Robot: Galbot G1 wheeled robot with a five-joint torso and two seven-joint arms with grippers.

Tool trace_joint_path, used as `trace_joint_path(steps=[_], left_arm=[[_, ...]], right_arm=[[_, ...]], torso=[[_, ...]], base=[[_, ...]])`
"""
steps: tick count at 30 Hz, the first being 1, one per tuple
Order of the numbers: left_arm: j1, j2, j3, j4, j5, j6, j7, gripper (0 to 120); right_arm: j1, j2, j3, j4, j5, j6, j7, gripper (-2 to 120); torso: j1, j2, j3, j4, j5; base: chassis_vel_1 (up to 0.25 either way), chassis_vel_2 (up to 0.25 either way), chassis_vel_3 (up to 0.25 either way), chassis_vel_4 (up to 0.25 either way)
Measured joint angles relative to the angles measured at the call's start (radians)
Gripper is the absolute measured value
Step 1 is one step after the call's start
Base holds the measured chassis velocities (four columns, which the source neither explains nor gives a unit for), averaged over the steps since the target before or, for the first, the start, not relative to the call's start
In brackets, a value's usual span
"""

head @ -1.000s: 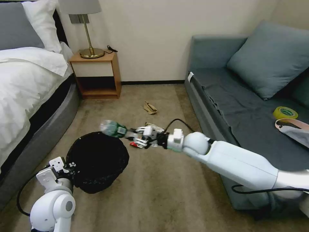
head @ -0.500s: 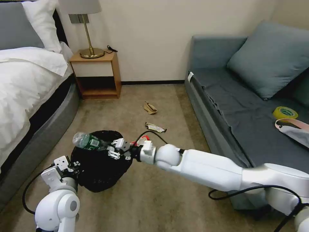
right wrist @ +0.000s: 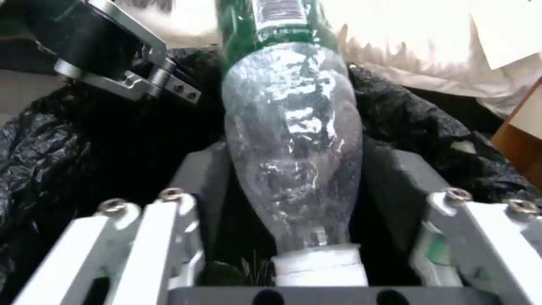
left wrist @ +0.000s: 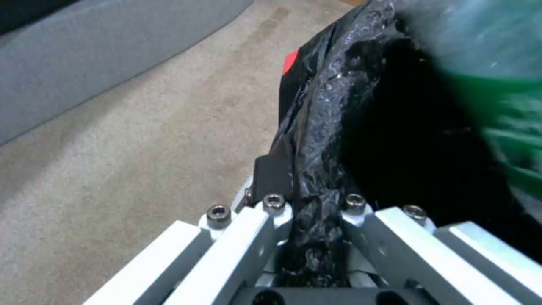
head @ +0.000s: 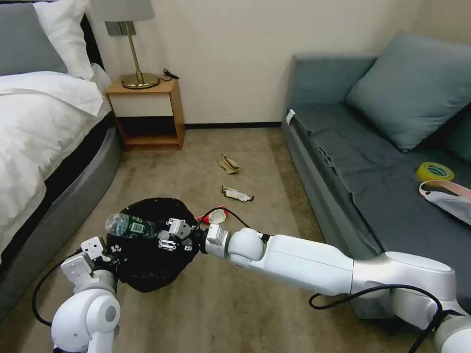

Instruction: Pick up the trash bin, then pick up the garbage on the floor and place it into the trash bin.

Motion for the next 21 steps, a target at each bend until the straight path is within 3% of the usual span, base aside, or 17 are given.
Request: trace_joint_path(steps=[7, 10, 15, 21], left_arm=[[0.003, 0.0, -0.001, -0.004, 0.0, -0.001, 0.001, 3], [0.006, -0.003, 0.001, -0.007, 0.0, -0.001, 0.001, 3], [0.008, -0.006, 0.003, -0.009, 0.001, -0.001, 0.002, 3], [0.013, -0.006, -0.001, -0.015, 0.002, -0.002, 0.002, 3]], right_arm=[[0.002, -0.012, 0.013, 0.017, 0.001, -0.003, 0.009, 82], [0.006, -0.023, 0.03, 0.035, 0.004, -0.007, 0.019, 98], [0.013, -0.038, 0.073, 0.062, 0.009, -0.01, 0.029, 100], [0.033, -0.182, 0.231, 0.227, 0.053, -0.057, 0.095, 100]], torso=[[0.0, 0.0, 0.0, 0.0, 0.0], [0.0, 0.0, 0.0, 0.0, 0.0001], [0.0, 0.0, 0.0, 0.0, 0.0002], [0.0, 0.0, 0.0, 0.0, 0.0003]], base=[[0.0, 0.0, 0.0, 0.0], [0.0, 0.0, 0.0, 0.0], [0.0, 0.0, 0.0, 0.0], [0.0, 0.0, 0.0, 0.0]])
